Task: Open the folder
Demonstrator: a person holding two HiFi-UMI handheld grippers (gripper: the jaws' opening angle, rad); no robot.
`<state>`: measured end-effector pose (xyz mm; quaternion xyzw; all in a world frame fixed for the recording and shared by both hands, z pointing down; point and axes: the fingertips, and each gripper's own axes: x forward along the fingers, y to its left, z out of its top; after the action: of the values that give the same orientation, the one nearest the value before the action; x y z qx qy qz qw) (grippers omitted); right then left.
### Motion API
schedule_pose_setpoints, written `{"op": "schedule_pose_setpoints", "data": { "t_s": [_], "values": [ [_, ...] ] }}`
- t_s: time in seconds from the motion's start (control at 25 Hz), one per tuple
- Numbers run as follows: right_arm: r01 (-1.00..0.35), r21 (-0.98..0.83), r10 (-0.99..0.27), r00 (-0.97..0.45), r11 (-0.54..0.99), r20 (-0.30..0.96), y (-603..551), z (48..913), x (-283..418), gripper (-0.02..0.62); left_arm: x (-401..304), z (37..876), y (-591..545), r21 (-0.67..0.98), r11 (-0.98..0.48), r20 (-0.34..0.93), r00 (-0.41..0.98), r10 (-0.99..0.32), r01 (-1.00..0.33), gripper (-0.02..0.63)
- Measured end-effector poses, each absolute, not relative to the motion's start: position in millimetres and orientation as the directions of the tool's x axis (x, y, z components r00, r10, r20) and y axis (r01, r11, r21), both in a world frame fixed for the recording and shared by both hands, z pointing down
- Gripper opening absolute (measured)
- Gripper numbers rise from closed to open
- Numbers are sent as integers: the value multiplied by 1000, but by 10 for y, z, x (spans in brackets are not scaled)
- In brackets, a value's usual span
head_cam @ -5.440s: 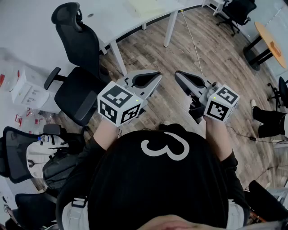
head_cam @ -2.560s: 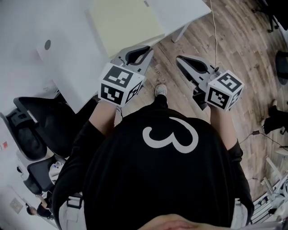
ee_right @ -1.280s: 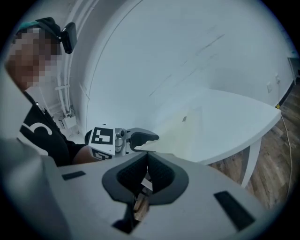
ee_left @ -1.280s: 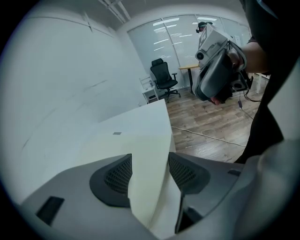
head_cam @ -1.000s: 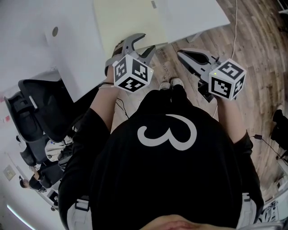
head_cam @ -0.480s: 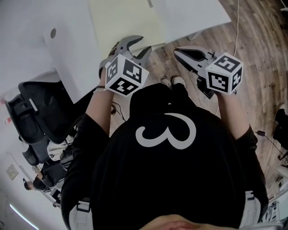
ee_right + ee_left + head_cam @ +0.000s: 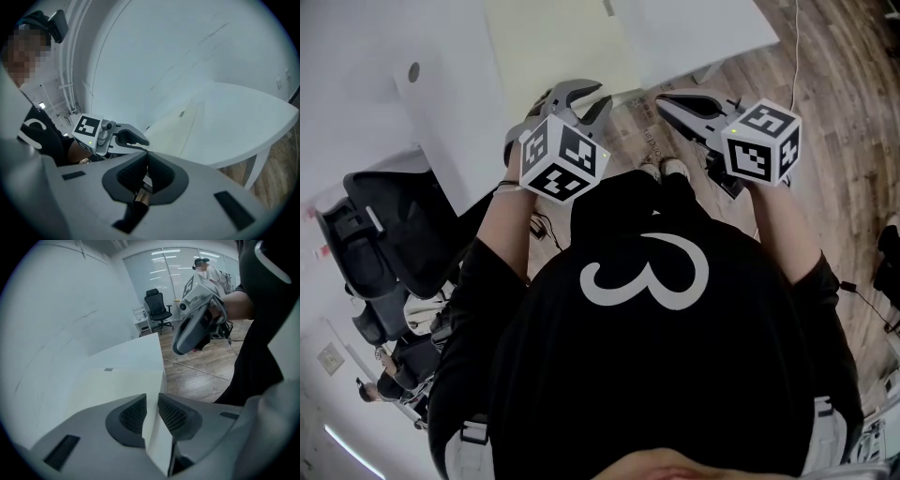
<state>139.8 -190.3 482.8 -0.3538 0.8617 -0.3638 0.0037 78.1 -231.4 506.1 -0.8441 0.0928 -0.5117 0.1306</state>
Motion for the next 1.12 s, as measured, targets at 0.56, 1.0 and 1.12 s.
{"op": "schedule_pose_setpoints", "data": {
  "t_s": [0.56,1.0,1.12],
  "values": [
    [-618,-611,-602,-751,495,272,-2037,4838,1312,25,783,4955,-2298,-290,-957,855,451,-257,5,49],
    [-654,-552,-600,-737,518,310,-2223,4861,1230,25,773,4865,-2295,-259,-966,859,455,-232,-3,34],
    [-667,-529,-593,-732,525,335,-2261,4909,1189,25,753,4866,-2288,-248,-969,863,454,-224,-6,34]
  ]
}}
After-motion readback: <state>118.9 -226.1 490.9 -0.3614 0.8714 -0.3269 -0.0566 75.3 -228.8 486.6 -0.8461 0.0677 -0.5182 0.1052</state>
